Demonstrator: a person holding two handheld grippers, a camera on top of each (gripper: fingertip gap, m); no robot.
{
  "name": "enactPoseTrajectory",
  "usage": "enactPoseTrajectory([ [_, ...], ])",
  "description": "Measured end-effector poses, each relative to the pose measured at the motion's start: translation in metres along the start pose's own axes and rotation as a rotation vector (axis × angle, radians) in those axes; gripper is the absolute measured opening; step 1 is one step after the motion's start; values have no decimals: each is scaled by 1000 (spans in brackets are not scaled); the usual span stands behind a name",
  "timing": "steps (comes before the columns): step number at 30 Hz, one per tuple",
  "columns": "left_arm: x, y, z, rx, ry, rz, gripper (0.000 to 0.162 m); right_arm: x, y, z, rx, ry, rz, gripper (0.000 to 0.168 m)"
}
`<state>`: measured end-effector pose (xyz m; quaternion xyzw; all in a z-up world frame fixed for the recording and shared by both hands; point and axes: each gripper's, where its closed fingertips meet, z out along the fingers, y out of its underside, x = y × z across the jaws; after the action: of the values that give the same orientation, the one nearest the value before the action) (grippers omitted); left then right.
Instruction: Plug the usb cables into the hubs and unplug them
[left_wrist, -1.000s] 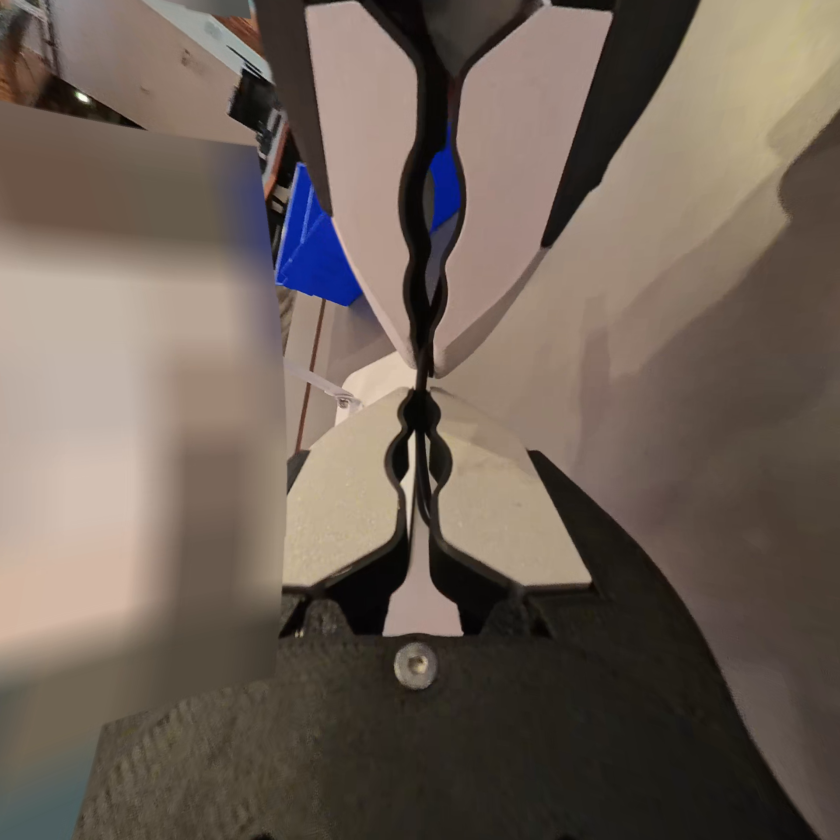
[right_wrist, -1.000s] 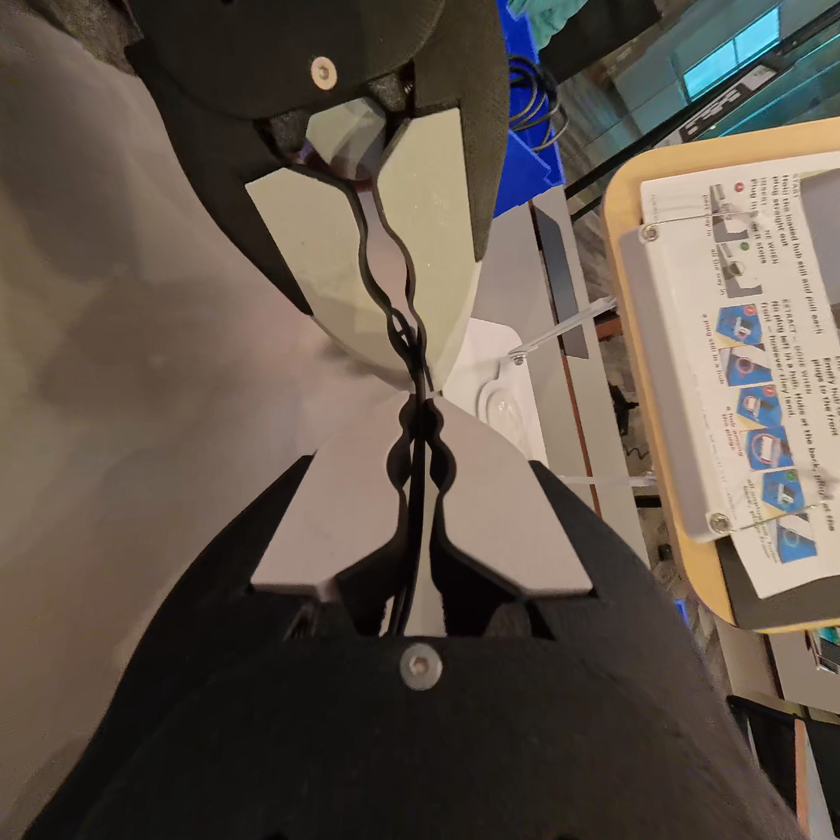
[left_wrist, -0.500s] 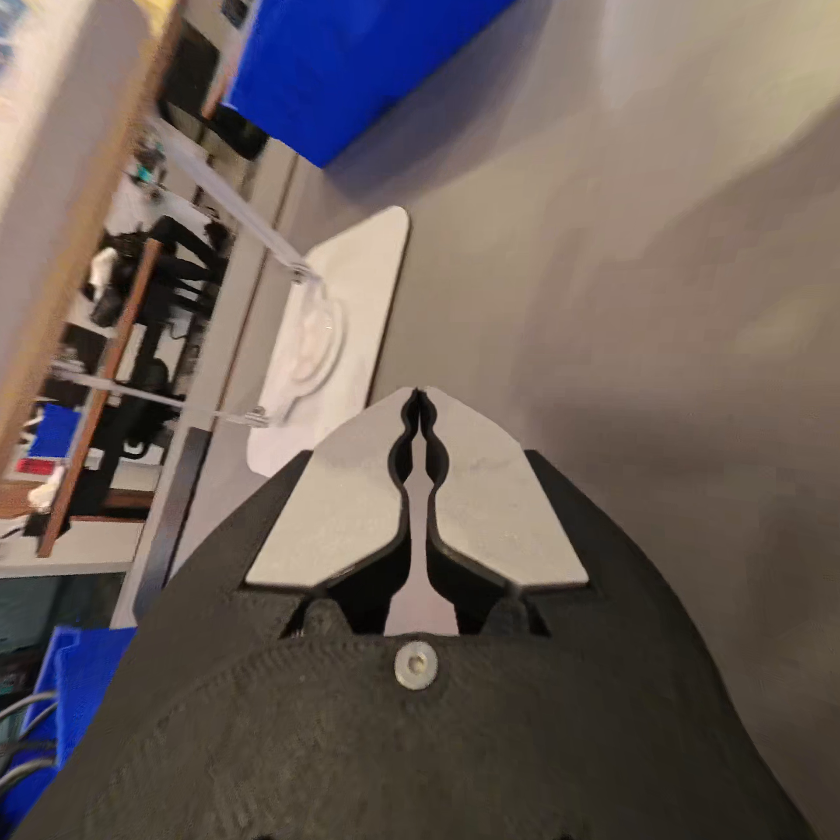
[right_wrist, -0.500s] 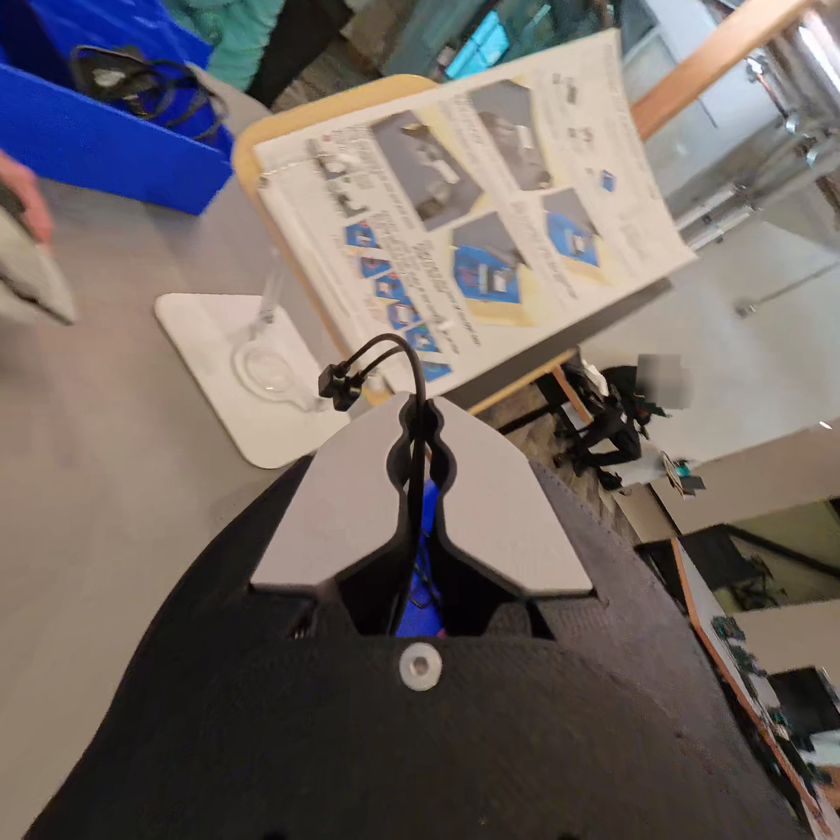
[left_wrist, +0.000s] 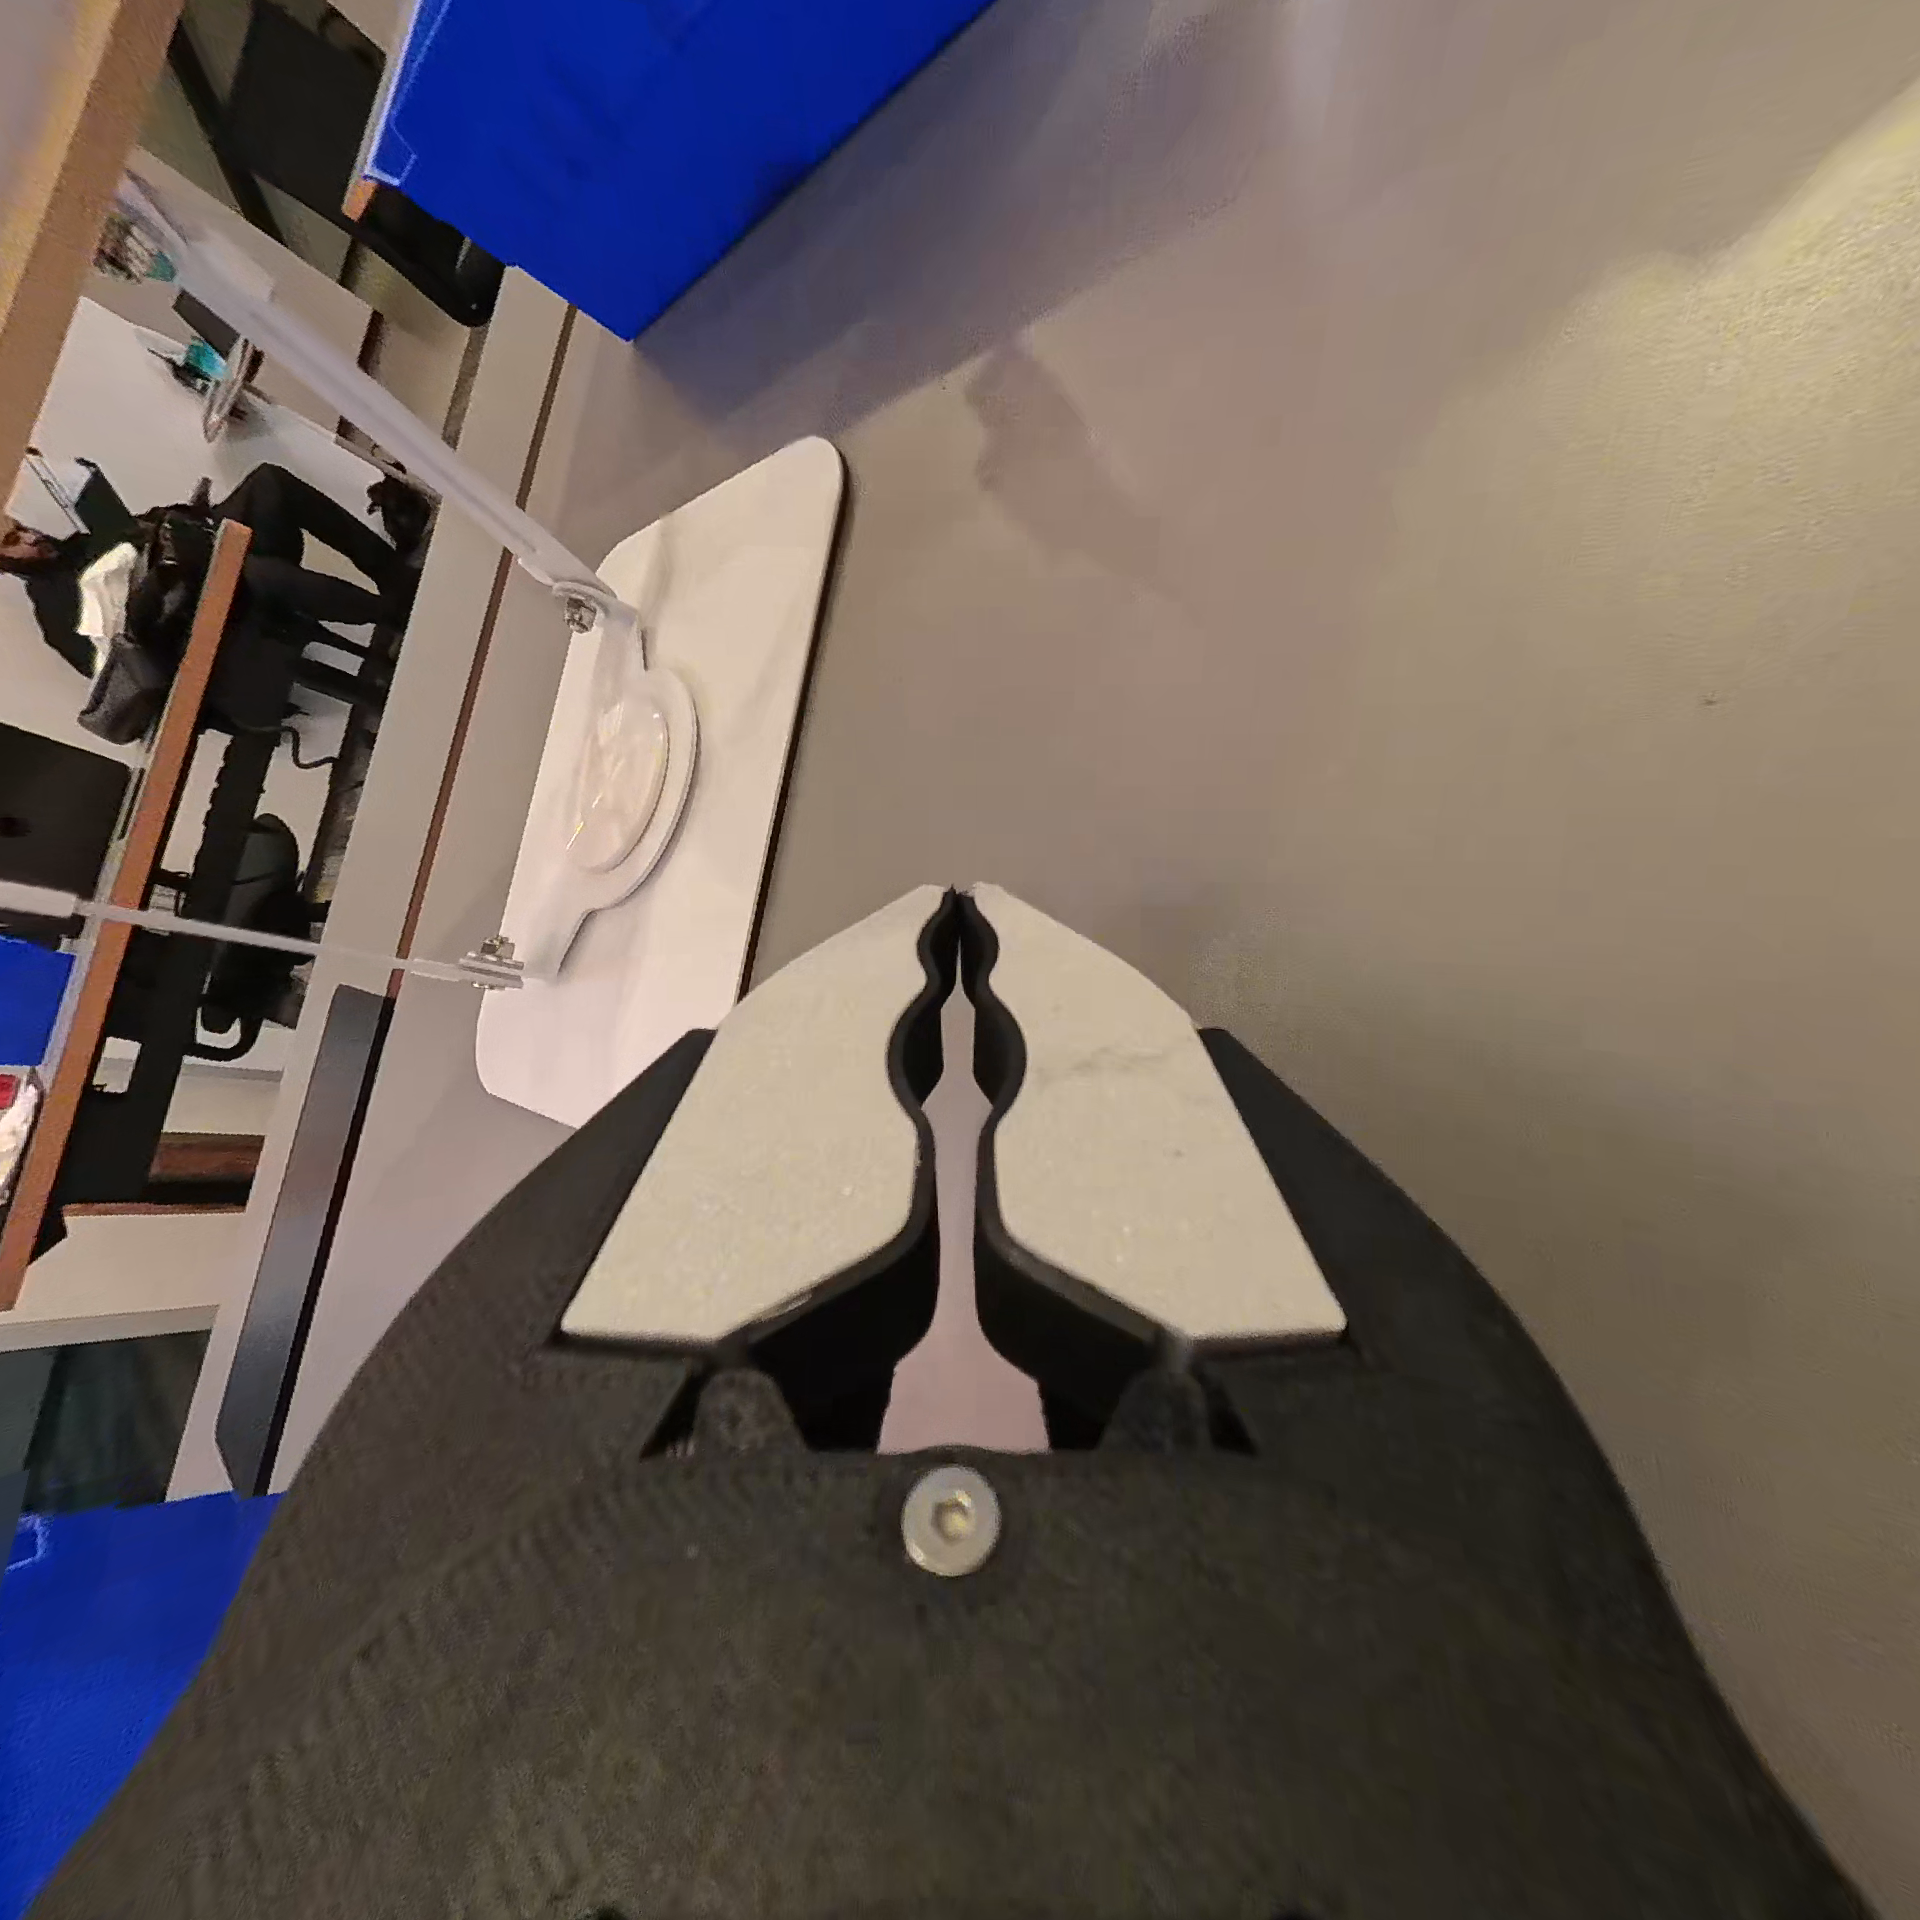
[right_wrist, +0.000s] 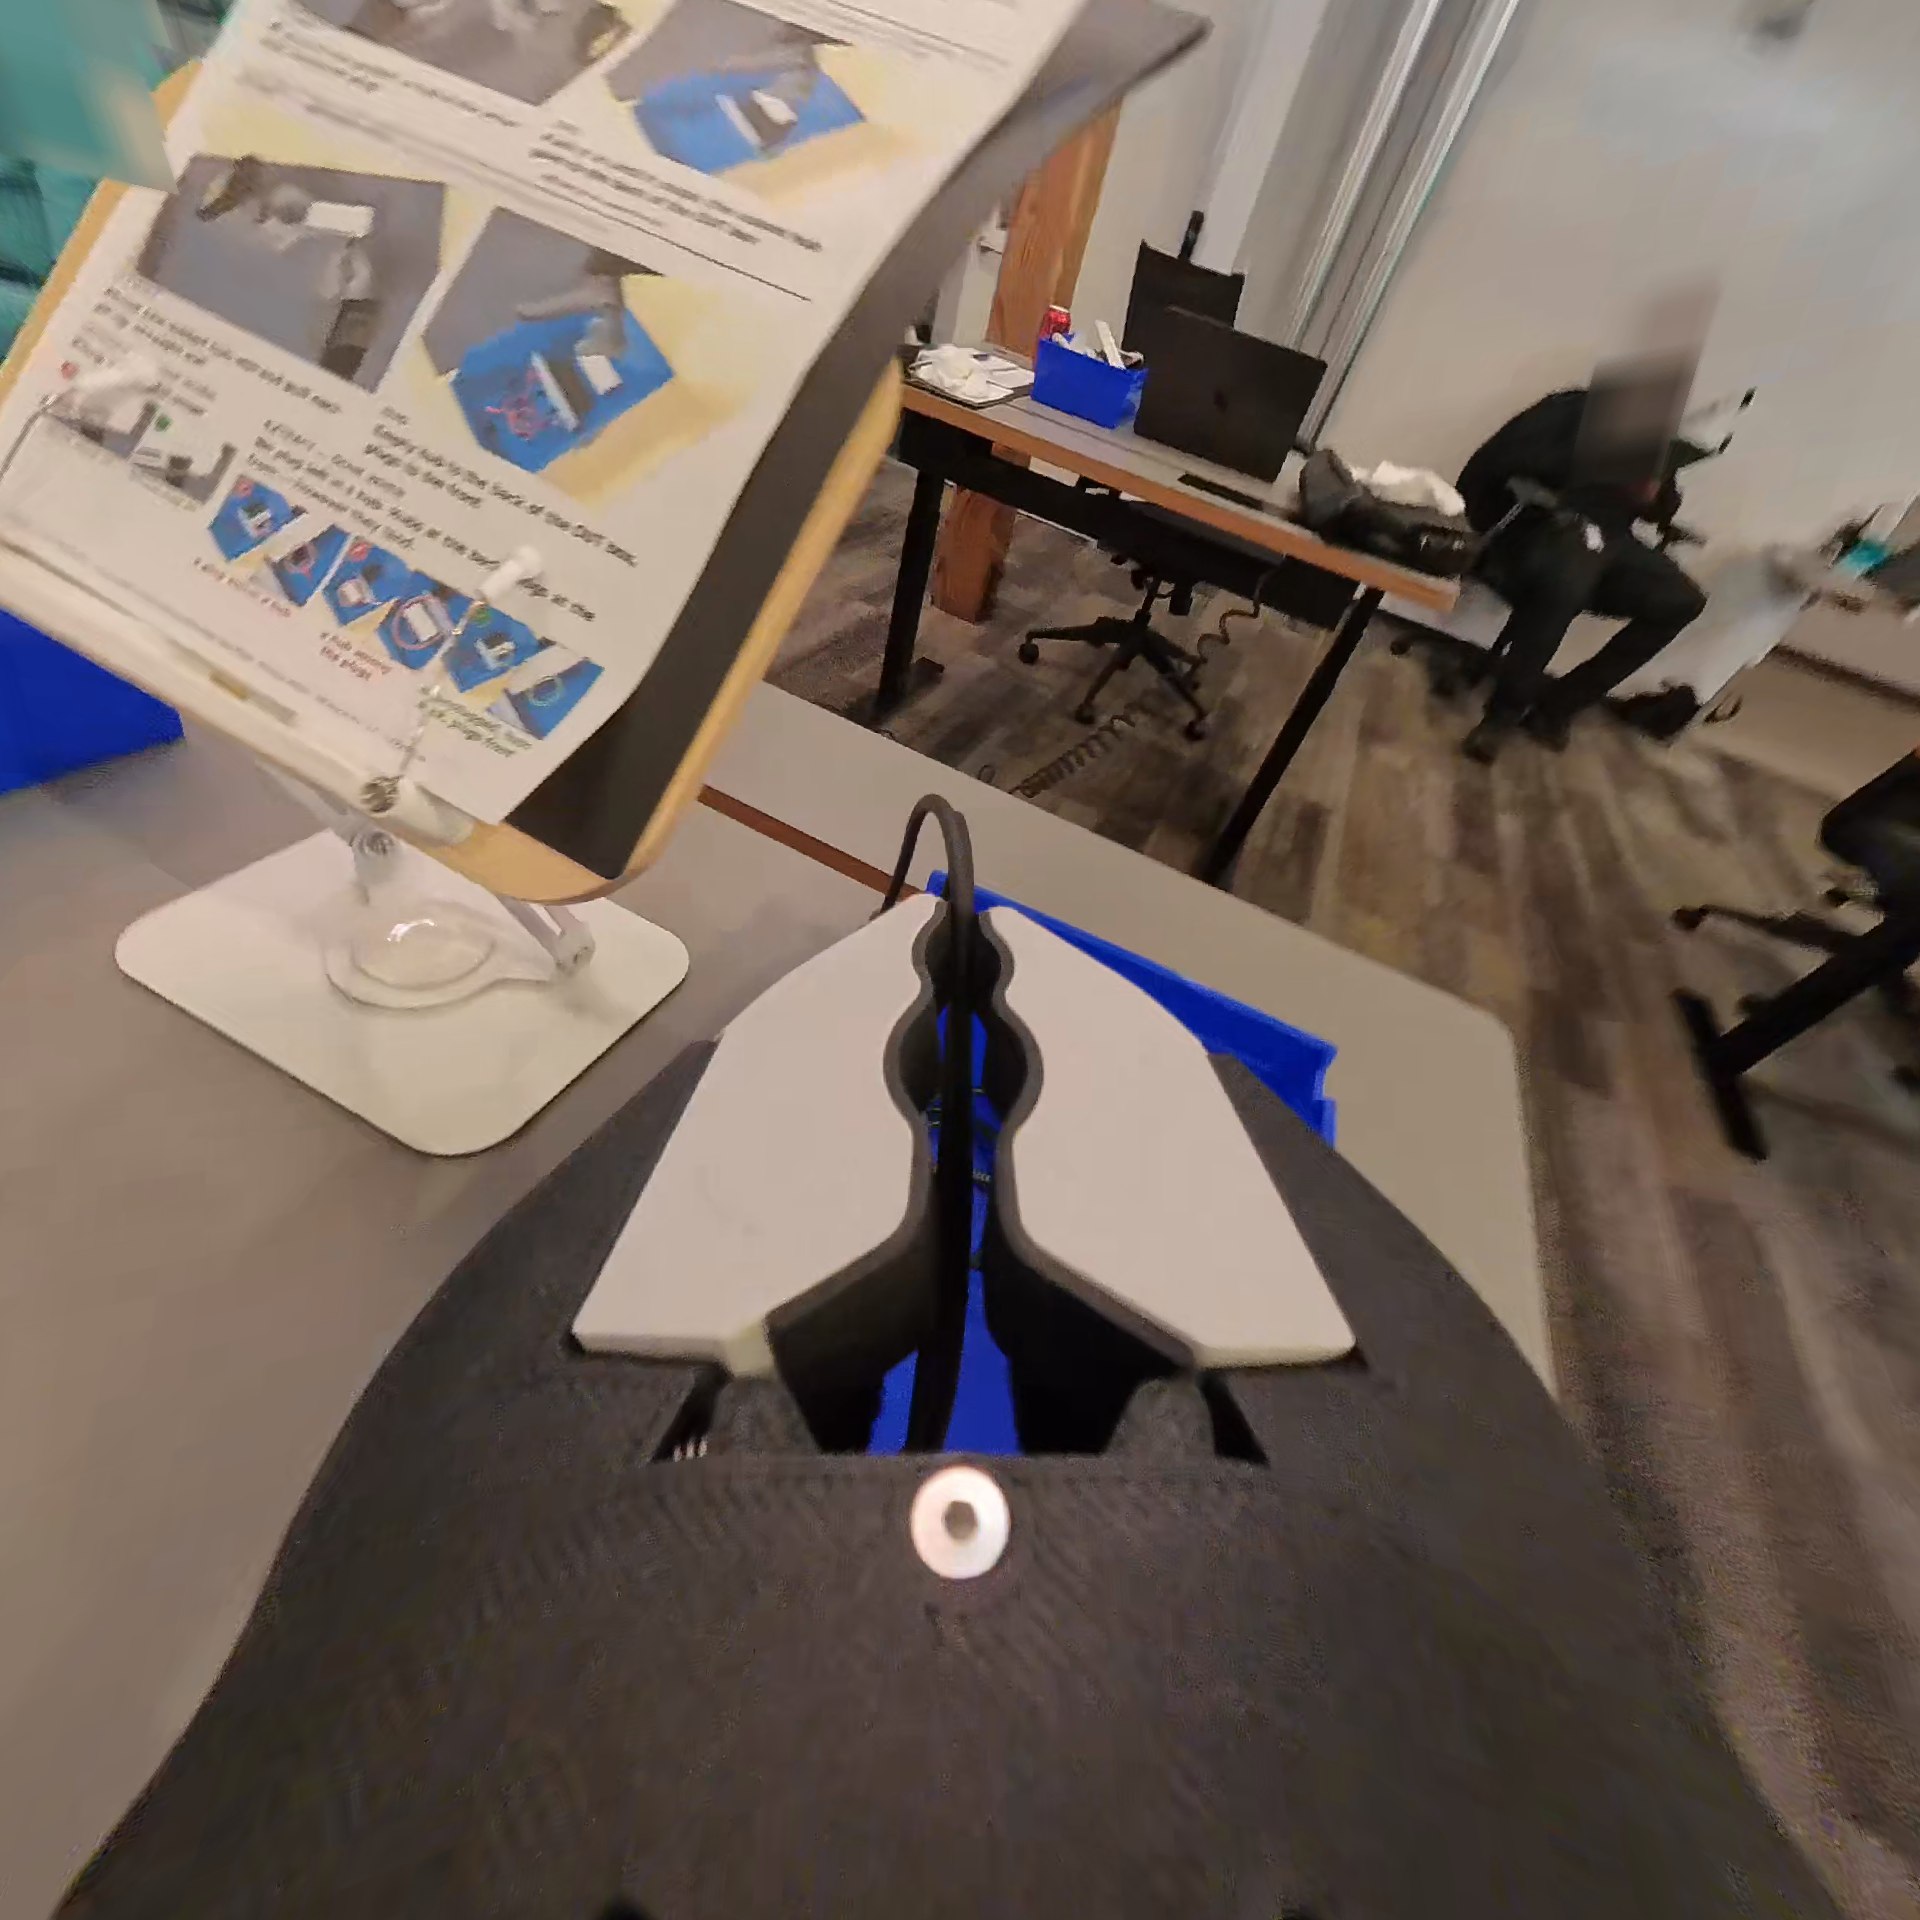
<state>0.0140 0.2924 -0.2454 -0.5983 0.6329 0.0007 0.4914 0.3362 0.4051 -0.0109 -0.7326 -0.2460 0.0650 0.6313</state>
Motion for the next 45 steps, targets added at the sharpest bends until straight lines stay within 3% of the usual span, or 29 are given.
enactPoseTrajectory([
  [1,0,0,0,1,0,-1,0,6,9,5,-6,3,37,3],
  [9,2,1,2,-7,11,3,0,24,74,40,-73,-4,173,4],
  [23,5,2,4,-13,25,5,0,30,128,58,-182,14,279,2],
  [30,7,2,4,-18,32,7,0,41,159,59,-338,141,218,3],
  [31,7,3,5,-20,33,7,0,43,165,59,-376,161,204,11],
  [33,8,3,5,-23,37,8,0,50,174,59,-448,214,183,58],
  [37,9,5,6,-30,43,4,0,55,156,50,-411,288,90,77],
  [41,10,5,6,-34,50,5,0,59,129,34,-361,343,14,82],
  [43,10,5,6,-33,49,6,0,48,103,24,-269,322,-11,65],
  [45,10,5,6,-33,47,5,0,14,72,12,-150,224,-85,2],
])
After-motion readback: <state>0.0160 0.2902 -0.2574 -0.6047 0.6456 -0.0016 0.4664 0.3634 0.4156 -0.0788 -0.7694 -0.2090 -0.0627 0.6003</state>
